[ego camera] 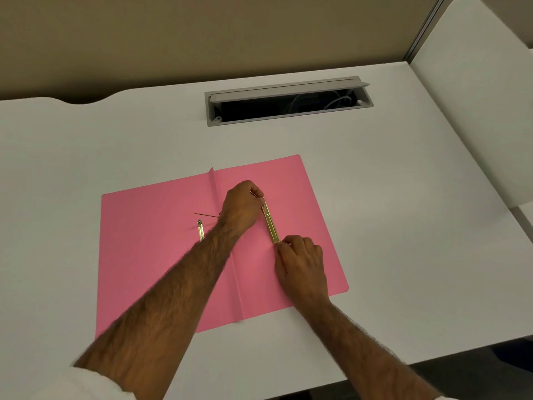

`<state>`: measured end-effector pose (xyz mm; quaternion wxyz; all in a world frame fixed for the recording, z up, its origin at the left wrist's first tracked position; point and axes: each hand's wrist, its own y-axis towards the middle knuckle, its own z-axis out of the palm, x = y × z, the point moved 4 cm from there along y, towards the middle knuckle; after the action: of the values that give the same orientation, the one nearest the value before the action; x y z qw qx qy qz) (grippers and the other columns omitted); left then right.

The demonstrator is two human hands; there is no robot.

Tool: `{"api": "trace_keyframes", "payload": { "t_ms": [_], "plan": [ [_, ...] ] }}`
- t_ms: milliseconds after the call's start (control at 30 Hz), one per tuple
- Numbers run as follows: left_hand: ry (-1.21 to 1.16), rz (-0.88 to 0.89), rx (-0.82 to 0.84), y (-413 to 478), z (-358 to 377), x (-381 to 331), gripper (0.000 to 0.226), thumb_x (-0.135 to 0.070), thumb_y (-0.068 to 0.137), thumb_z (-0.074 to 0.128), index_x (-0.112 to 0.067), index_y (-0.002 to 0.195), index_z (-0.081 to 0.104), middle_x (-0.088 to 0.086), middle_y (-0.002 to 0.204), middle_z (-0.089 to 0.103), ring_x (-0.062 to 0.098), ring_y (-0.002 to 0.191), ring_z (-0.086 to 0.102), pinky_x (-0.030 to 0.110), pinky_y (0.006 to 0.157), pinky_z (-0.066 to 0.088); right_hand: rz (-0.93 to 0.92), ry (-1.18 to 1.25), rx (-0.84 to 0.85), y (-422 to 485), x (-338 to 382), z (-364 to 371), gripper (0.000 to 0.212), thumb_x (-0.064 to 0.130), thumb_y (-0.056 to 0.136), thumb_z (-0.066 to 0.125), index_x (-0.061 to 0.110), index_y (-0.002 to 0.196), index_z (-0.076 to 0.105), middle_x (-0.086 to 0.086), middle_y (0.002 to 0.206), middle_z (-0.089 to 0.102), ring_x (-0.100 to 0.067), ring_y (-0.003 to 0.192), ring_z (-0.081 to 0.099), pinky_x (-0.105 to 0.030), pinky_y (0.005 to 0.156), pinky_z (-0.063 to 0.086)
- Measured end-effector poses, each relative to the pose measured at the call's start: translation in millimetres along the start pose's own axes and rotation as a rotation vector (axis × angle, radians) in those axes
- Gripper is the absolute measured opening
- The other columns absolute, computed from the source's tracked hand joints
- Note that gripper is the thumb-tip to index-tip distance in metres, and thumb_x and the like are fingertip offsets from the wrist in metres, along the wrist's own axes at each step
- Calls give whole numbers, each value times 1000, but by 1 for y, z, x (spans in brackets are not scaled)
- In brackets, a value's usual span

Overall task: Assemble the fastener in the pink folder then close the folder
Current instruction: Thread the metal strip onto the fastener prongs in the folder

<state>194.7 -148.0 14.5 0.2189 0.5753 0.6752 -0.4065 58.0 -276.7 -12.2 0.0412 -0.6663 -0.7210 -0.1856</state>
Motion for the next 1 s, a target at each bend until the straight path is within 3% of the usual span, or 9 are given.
{"api": "trace_keyframes", "payload": {
  "t_ms": [133,267,367,467,533,667,833,900,1000],
  "plan": [
    [-75,39,40,-11,-10,-7,9,-3,93,63,-4,102,66,8,93,70,19,80,67,20,61,52,189,320,60,10,-3,-9,9,21,95,59,14,94,65,-1,92,67,-21,82,59,-37,72,51],
    [-135,36,21,-26,-30,0,8,-4,93,64,-6,101,67,7,88,72,16,74,68,28,66,59,512,842,185,28,7,-18,13,10,90,66,14,102,62,1,83,68,-9,68,63,-24,60,54],
    [-172,44,-9,-38,-46,9,9,-5,93,64,-7,101,68,4,84,71,14,72,68,21,62,59,565,1016,302,38,21,-14,22,0,88,62,13,106,67,-10,77,70,-13,63,63,-25,55,52],
    [-217,46,-46,-51,-60,18,16,-4,95,59,-11,105,69,0,88,73,13,75,69,23,67,59,599,1140,362,42,32,-9,20,-5,85,64,6,99,72,-11,74,69,-13,58,62,-21,52,49],
    [-173,118,-154,-61,-75,26,23,-5,98,53,-13,113,69,-2,96,74,9,84,70,22,76,57,646,1192,371,43,36,-6,15,-6,85,66,1,96,73,-8,73,70,-10,55,61,-18,49,48],
    [99,293,-467,-79,-108,55,21,-10,100,56,-10,113,72,3,108,74,17,99,67,32,90,54,729,1193,371,44,36,5,14,-5,85,66,2,93,74,-6,71,70,-14,58,60,-25,54,52],
    [318,330,-279,-84,-86,88,17,-17,93,67,-13,105,77,4,107,74,25,103,61,37,91,48,773,1165,348,43,34,8,12,-6,86,66,0,94,73,-6,71,70,-12,57,61,-24,52,54],
    [280,263,-263,-82,-79,96,17,-19,91,70,-14,106,77,2,105,73,23,102,60,37,90,49,779,1157,357,43,36,10,11,-6,85,67,0,92,73,-7,72,70,-12,56,61,-23,52,54],
    [17,76,-291,-77,-76,103,22,-8,94,64,-10,115,72,6,105,73,20,95,67,35,87,54,789,1145,371,44,37,13,11,-7,85,66,-2,92,72,-9,73,70,-14,57,62,-25,52,55]
  ]
}}
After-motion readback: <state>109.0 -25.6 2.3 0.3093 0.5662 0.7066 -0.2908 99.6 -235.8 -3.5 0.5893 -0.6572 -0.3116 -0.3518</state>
